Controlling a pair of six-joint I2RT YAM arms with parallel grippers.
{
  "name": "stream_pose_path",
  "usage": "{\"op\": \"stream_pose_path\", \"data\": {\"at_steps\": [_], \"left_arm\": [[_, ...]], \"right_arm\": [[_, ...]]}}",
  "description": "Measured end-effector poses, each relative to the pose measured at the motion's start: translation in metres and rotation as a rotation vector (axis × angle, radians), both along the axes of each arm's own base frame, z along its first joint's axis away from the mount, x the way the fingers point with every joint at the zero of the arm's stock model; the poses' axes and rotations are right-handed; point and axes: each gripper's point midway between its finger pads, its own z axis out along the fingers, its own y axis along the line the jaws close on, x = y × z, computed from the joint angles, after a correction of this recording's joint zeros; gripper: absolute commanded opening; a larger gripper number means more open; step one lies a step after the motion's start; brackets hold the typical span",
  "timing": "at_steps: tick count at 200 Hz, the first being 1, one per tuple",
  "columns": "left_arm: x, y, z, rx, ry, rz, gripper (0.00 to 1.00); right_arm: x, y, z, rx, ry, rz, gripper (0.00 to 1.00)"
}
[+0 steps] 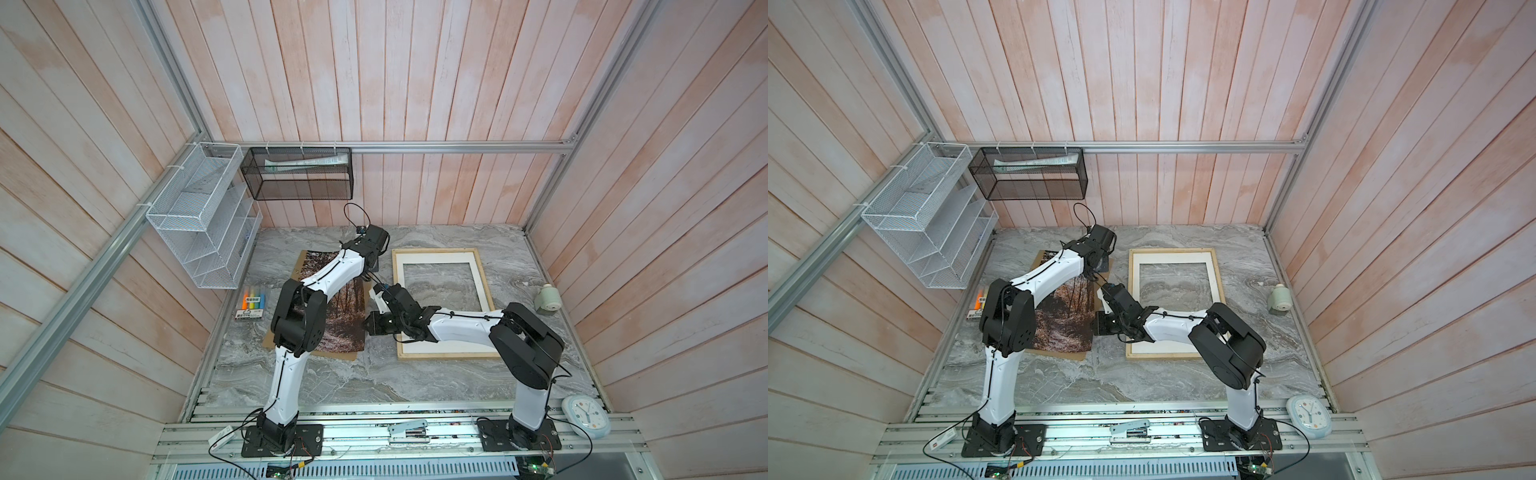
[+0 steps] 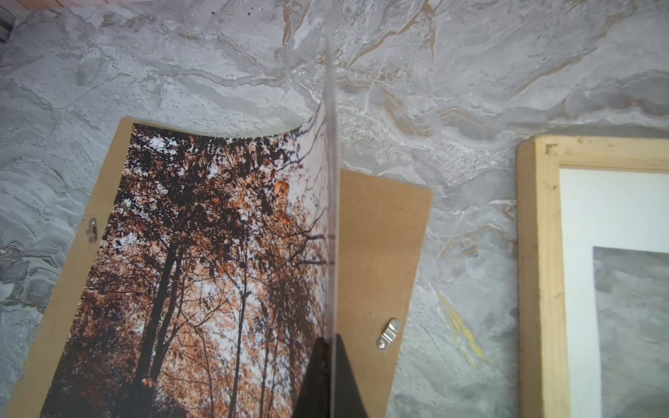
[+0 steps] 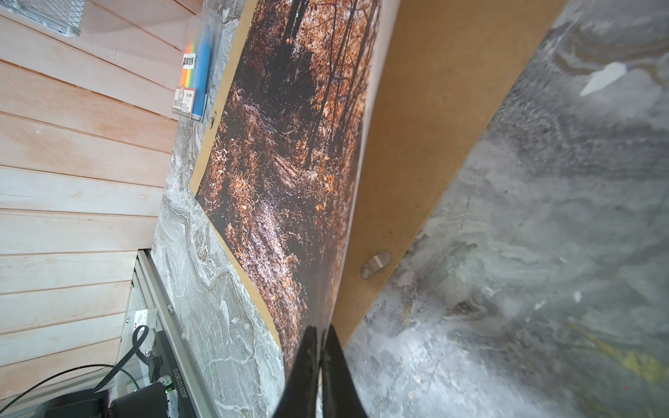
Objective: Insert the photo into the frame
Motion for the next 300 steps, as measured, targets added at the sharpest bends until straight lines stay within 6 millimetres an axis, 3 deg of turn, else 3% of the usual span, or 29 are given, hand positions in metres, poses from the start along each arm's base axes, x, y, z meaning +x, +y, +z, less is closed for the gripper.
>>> {"op": "stream_pose_path", "data": {"at_steps": [26,38,80,108,131,173,212,254,300], "left_arm": [[0.000,0.000,0.000,-0.002,0.001,-0.002,0.00],[0.000,0.000,0.000,0.000,0.001,-0.004,0.00],[-0.001,-0.001,-0.001,0.004,0.006,-0.016,0.00],[-0.004,-0.005,0.000,-0.009,0.017,-0.039,0.00],[-0.010,-0.008,0.011,-0.024,0.014,-0.070,0.00],[-0.023,-0.019,0.047,-0.057,-0.028,-0.132,0.00],[-0.043,-0.042,0.069,-0.105,-0.023,-0.224,0.00],[-0.067,-0.079,0.088,-0.116,-0.009,-0.345,0.00],[-0.083,-0.116,0.135,-0.140,-0.066,-0.466,0.00]], "right_arm": [[0.000,0.001,0.009,0.016,-0.027,0.011,0.23],[0.000,0.000,0.016,0.026,-0.045,0.014,0.33],[-0.001,-0.010,0.053,0.075,-0.141,0.018,0.40],[0.005,-0.033,0.078,0.098,-0.209,-0.018,0.42],[0.019,-0.066,0.091,0.101,-0.253,-0.093,0.43],[0.035,-0.128,0.094,0.076,-0.295,-0.227,0.44],[0.046,-0.172,0.092,0.058,-0.307,-0.322,0.45],[0.054,-0.192,0.099,0.050,-0.333,-0.353,0.45],[0.053,-0.216,0.088,0.053,-0.321,-0.379,0.45]]}}
